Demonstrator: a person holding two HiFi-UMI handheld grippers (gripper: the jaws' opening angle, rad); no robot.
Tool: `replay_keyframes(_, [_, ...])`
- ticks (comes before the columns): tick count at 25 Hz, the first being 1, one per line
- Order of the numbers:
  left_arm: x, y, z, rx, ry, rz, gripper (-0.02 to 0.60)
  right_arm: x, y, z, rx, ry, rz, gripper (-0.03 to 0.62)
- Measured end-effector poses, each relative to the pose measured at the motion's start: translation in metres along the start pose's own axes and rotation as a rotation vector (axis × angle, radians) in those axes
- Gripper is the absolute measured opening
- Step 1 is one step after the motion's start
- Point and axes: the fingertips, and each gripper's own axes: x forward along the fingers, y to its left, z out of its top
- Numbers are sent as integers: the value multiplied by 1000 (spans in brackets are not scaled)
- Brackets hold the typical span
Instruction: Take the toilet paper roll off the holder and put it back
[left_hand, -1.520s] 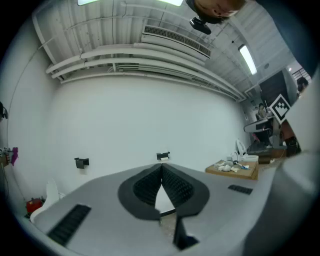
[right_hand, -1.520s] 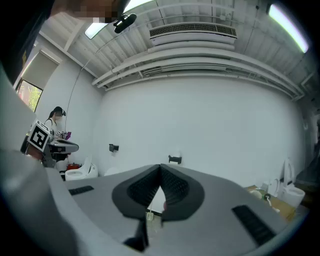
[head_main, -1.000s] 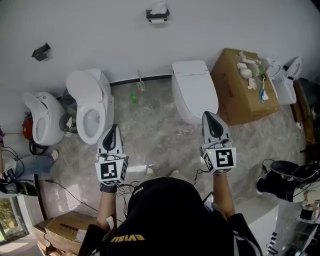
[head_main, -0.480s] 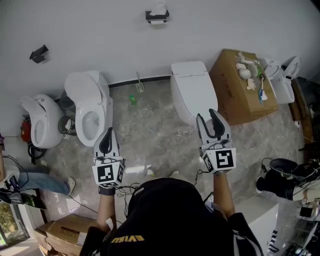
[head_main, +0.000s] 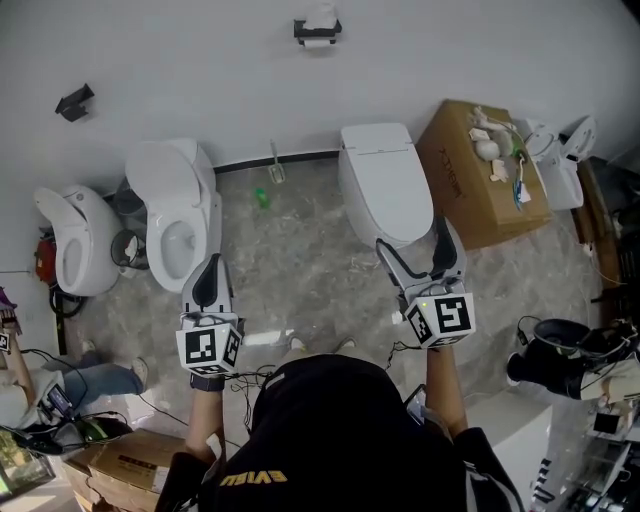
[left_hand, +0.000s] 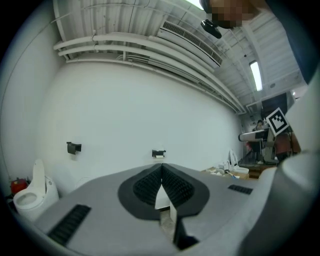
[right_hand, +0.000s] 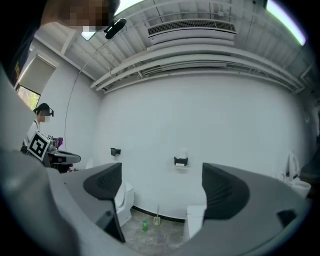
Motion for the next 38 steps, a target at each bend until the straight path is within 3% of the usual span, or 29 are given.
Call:
replay_keyframes(6, [-9, 13, -3, 1, 0, -25, 11, 1, 20, 3, -19, -2, -34, 495])
replay_keyframes(9, [-15, 24, -12, -48, 19, -38, 11, 3, 33, -3, -21, 18, -32, 495])
replay_keyframes(15, [-12, 44, -23, -33, 38, -15, 11, 12, 41, -11, -32, 51, -34, 495])
replay_keyframes(22, [15, 42, -25, -9, 43, -31, 11, 46, 39, -22, 44, 53, -10, 495])
replay_keyframes(29, [78, 49, -22, 28, 51, -33, 11, 109, 11, -31, 81, 44, 18, 495])
replay_keyframes(38, [204, 39, 4, 52, 49, -28, 11, 208, -68, -30, 49, 36, 11, 495])
